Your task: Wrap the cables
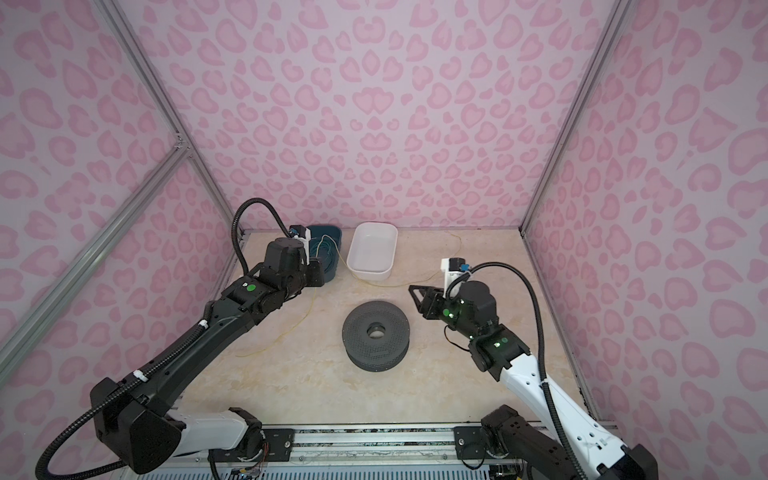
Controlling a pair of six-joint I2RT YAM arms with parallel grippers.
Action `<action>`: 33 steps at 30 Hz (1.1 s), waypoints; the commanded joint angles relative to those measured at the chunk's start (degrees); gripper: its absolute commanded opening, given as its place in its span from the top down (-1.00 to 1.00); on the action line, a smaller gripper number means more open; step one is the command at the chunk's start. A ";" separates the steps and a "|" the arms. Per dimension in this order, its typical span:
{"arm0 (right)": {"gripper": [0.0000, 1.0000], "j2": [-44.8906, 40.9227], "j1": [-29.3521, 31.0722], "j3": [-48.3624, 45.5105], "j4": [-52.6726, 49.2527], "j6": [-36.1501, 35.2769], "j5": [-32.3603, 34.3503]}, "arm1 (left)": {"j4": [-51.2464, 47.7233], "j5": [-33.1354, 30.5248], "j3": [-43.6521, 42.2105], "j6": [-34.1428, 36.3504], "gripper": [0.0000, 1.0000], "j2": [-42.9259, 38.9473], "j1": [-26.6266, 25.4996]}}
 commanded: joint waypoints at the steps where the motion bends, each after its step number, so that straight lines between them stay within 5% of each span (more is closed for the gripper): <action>1: 0.07 5.14 9.49 -0.32 13.86 -5.55 7.68 | 0.20 6.57 2.38 0.75 0.93 1.42 -0.14; 8: -0.12 24.33 18.05 8.63 26.61 -10.35 4.71 | -0.20 10.50 4.15 0.10 0.93 2.26 -0.58; 16: 0.04 36.49 18.24 16.14 31.47 -5.13 4.87 | -0.55 10.18 3.32 -0.25 0.93 1.13 -0.69; 21: 0.39 39.48 18.24 17.97 32.75 -2.99 3.48 | -0.43 11.21 3.03 -0.50 0.93 0.73 -0.67; 26: 1.00 39.62 18.45 17.78 33.52 -0.73 3.37 | -0.02 11.73 3.09 -0.40 0.91 0.44 -0.67; 30: 1.00 38.87 18.41 16.68 33.64 -0.07 5.63 | 1.30 12.10 2.18 0.10 0.52 -0.59 -0.67; 33: 1.00 38.07 18.21 15.36 34.34 0.13 7.89 | 1.64 11.24 1.71 0.71 -0.08 -2.39 -0.69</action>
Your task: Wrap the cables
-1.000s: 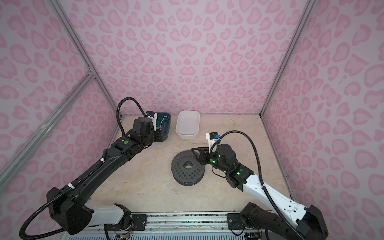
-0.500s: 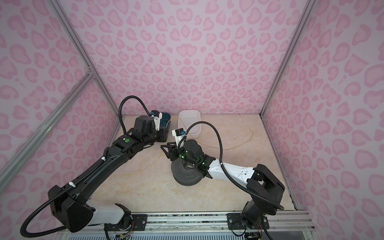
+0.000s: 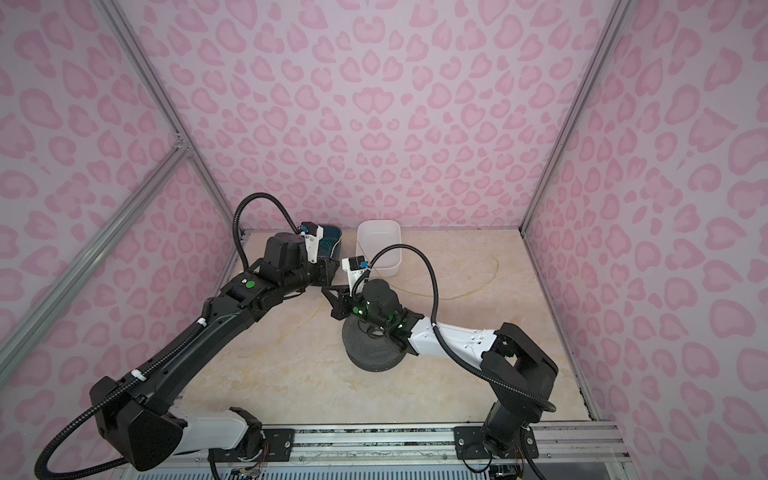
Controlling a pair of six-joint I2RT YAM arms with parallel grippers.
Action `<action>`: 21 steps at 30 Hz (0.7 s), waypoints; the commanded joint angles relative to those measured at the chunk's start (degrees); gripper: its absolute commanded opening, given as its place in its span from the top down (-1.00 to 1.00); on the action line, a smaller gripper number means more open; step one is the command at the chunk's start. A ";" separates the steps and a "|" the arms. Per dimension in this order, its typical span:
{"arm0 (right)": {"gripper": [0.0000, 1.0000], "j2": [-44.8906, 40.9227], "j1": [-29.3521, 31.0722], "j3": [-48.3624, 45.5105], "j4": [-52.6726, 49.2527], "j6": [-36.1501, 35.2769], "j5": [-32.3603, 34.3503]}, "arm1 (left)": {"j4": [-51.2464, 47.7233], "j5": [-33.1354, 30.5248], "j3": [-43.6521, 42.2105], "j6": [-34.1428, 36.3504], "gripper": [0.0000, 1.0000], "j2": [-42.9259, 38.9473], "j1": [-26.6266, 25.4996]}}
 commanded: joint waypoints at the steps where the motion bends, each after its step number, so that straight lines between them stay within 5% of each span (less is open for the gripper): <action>1: 1.00 -0.63 -0.29 -1.31 3.42 1.07 3.76 | 2.62 -1.12 -0.74 1.07 -0.26 -2.84 0.11; 6: 1.00 -3.43 -1.86 -4.60 6.26 3.80 8.19 | 5.13 -7.95 -8.05 -0.92 -0.58 -13.83 0.32; 16: 1.00 -15.05 -6.50 -11.08 5.61 9.03 20.20 | 3.91 -13.26 -25.89 -4.67 -0.58 -38.80 0.47; 21: 1.00 -20.56 -9.58 -12.64 2.53 10.79 22.58 | 5.28 -11.09 -30.65 -5.07 -0.59 -44.10 0.52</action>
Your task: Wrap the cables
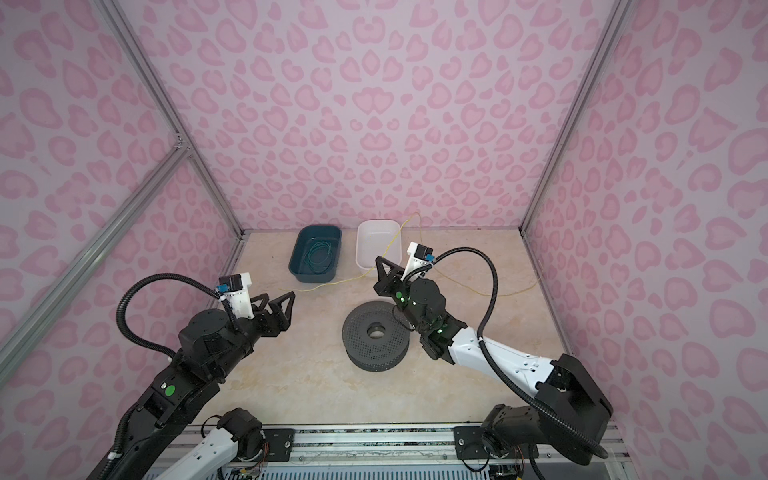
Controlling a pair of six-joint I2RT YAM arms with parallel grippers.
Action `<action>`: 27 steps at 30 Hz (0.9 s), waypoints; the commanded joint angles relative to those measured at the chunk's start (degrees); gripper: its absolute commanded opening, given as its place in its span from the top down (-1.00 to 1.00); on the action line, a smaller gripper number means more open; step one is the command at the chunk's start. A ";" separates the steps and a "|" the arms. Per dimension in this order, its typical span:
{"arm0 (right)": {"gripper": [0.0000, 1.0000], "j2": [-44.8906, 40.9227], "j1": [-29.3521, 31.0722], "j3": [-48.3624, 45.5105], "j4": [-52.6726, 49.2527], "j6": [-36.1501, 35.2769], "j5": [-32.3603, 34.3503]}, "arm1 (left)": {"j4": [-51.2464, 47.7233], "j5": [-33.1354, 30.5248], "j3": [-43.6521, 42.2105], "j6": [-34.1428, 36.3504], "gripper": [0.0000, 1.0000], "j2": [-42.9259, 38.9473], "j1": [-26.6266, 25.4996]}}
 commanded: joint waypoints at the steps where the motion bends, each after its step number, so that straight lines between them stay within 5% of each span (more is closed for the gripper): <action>1: 1.00 -2.59 -1.45 -1.07 -2.17 2.04 3.86 | 3.34 2.83 -2.91 -1.09 -0.58 -1.23 0.07; 12: 1.00 -8.51 -2.42 -2.70 -5.91 5.36 3.18 | 32.41 13.81 -15.37 -4.36 -0.62 3.26 0.12; 19: 1.00 -9.76 -2.41 -4.28 -5.42 8.30 1.93 | 48.36 13.26 -17.31 -5.31 -0.62 7.69 0.29; 27: 1.00 -11.65 -2.41 -5.56 -5.47 9.64 0.92 | 51.96 9.57 -16.58 -1.29 -0.58 12.39 2.10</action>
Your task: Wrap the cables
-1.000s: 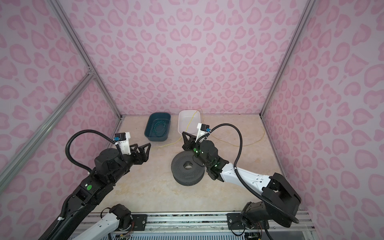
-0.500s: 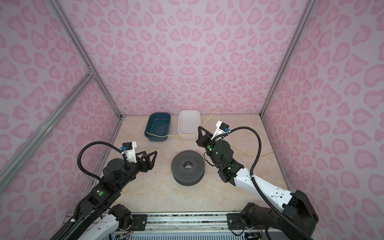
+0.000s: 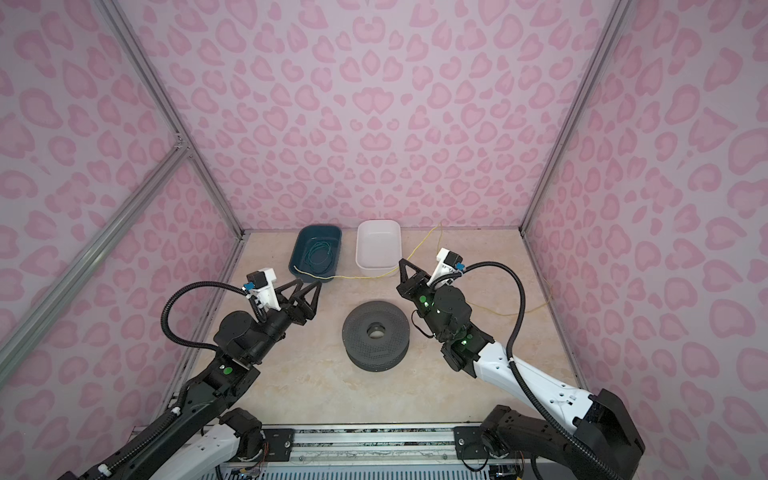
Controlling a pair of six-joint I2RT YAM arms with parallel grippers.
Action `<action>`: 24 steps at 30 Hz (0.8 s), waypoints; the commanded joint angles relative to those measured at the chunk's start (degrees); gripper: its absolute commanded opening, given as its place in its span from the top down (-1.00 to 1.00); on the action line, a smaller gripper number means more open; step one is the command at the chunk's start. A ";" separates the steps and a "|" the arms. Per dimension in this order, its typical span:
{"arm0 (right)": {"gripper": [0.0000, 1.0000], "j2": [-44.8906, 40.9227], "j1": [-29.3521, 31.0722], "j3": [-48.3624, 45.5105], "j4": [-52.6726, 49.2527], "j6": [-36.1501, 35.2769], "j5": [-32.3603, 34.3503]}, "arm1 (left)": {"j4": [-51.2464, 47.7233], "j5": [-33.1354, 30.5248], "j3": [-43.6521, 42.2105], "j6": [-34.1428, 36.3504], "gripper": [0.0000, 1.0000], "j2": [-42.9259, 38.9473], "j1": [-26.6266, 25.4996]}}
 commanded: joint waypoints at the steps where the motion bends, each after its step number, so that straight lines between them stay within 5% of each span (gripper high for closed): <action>1: 1.00 -0.46 0.02 -0.37 1.10 0.68 -0.44 | 6.23 -1.48 0.08 2.24 -0.58 1.23 1.03; 7: 1.00 -0.19 0.03 -0.35 1.23 2.37 -2.68 | 8.28 2.39 2.60 2.80 -0.26 5.05 3.86; 14: 1.00 -0.05 0.03 -1.25 2.40 3.30 -2.15 | 7.85 3.45 4.66 4.12 0.63 6.66 4.69; 17: 1.00 0.18 0.03 -1.23 2.56 3.33 -1.95 | 7.16 2.80 5.03 4.53 0.87 5.96 4.70; 24: 1.00 1.11 -0.05 -1.33 3.25 3.55 -2.48 | 4.31 3.29 7.40 6.24 0.92 5.04 4.71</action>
